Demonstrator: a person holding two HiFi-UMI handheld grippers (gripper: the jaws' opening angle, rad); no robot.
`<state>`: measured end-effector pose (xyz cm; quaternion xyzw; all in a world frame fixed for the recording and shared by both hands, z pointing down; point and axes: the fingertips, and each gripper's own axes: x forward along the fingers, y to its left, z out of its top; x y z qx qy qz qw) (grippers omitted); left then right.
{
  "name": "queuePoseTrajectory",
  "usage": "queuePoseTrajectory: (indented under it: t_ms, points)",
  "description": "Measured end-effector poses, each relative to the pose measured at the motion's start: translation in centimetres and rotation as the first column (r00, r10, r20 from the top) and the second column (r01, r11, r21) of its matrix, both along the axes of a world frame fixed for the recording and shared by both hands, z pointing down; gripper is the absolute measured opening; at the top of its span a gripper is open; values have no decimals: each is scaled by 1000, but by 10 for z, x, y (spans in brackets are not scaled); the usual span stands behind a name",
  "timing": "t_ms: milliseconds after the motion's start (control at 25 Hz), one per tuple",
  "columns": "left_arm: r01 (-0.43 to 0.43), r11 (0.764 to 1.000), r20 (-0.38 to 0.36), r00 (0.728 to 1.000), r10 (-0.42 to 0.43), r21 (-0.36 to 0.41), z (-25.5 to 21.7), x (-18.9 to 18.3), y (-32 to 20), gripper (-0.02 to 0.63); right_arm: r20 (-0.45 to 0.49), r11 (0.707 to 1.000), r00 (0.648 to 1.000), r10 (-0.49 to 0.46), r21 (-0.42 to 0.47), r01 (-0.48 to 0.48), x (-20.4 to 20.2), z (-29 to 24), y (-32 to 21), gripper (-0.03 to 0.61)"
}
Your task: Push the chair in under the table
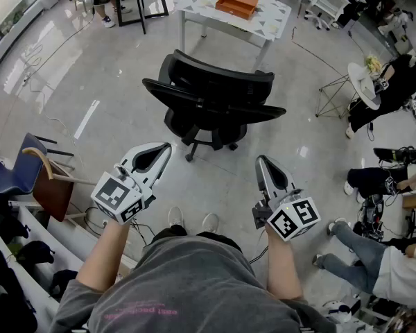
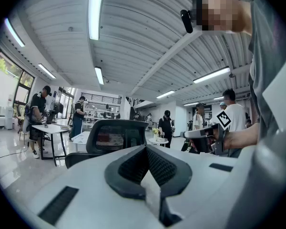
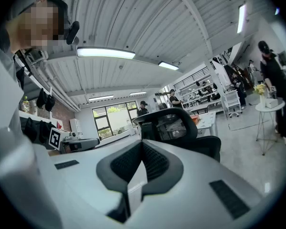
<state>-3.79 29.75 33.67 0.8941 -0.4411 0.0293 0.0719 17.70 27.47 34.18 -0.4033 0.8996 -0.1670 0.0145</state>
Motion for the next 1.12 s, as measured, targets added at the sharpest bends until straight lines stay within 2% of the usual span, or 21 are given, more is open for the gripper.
queuePoseTrajectory:
  t_ms: [520,1120]
  points:
    - [0,1000,1,1000,0,-5,3,2,5,-2,-14,1000,1000,7,9,-7,0,3,3,3]
    - [8,1000,18,1000,-9,24,-3,4,7,0,-40,999,999,18,27,-16,2,1,4,3]
